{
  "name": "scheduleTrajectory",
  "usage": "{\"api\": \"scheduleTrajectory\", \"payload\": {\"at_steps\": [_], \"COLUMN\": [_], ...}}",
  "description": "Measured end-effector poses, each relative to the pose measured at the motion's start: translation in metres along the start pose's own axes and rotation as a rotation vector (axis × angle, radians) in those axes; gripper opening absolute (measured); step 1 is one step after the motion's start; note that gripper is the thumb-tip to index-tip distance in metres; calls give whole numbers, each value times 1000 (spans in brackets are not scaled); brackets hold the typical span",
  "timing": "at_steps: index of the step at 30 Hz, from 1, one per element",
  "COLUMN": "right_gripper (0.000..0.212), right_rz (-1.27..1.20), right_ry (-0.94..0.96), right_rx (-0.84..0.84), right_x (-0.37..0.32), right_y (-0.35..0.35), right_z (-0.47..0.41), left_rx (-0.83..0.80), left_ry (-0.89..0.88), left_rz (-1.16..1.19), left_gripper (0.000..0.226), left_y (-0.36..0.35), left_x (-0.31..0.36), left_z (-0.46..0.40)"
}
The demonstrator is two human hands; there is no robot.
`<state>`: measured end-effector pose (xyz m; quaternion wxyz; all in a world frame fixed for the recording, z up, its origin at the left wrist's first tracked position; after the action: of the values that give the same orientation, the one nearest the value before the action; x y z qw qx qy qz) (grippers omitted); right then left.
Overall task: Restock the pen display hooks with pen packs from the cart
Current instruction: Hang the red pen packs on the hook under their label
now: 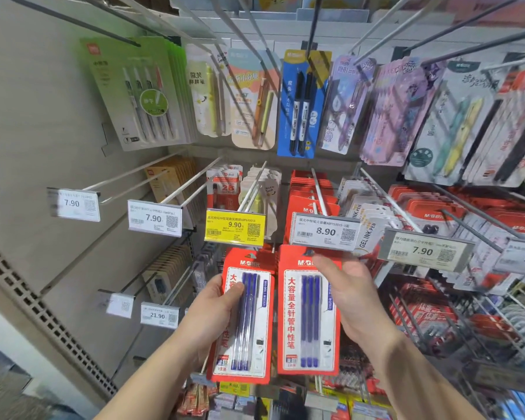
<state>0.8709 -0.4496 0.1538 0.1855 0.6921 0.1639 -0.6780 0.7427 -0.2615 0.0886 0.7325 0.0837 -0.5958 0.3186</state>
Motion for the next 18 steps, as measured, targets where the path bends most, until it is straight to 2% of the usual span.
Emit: {"api": "scheduleTrajectory", "payload": {"at_steps": [3,6,9,18], "right_gripper": [22,22,25,27], "right_rz": [37,31,23,22], "right_ry": [102,141,152,146], "right_rx": [-5,66,139,170], "right_x": [-19,-24,-25,-24], "right_y": [3,9,10,7], "right_z": [6,5,2,-6], "left_rx": [10,13,13,3], "left_ry": [-4,-12,-10,-5], "left_rz": [7,-3,-6,27], "left_gripper": [21,19,19,20], "left_y": [3,3,3,3], "left_x": [1,2,2,6], "left_z": [-1,0,1,9]}}
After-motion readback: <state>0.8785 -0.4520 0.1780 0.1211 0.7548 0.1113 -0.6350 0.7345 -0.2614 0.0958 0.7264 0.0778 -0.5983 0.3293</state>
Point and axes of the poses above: each hand's wrist, its own z-axis away from the middle knuckle, its own y-axis out of the back of the hand, x = y × z, the point moved 5 cm from there along -z, towards the middle knuckle, and after that the axes turned 11 degrees about z, right-handed, at the moved point
